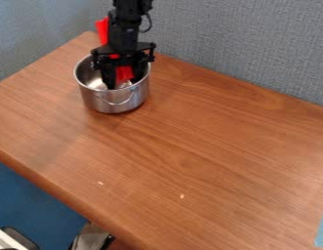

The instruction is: Put the red object in the metal pot

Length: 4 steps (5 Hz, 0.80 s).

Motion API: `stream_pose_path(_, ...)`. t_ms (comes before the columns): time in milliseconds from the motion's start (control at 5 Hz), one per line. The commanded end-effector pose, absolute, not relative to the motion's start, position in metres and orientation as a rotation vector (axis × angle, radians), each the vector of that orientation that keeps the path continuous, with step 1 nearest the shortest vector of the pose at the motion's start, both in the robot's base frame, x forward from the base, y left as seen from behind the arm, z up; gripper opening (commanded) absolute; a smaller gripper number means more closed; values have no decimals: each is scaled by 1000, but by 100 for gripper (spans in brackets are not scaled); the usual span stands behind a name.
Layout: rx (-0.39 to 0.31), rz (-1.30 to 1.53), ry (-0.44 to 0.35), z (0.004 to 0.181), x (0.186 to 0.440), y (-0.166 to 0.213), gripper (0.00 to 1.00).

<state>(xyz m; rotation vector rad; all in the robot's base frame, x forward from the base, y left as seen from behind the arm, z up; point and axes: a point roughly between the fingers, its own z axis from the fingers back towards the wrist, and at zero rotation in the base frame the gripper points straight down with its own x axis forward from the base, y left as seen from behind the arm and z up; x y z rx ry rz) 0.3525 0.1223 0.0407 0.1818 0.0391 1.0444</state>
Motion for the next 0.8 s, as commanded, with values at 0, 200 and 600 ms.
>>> stream_pose_path(0, 201, 1034, -33, 48, 373, 135, 0)
stream_pose_path(200, 220, 1030, -36, 36, 389, 145, 0)
stream_pose_path(600, 193, 1066, -42, 8, 393, 173, 100)
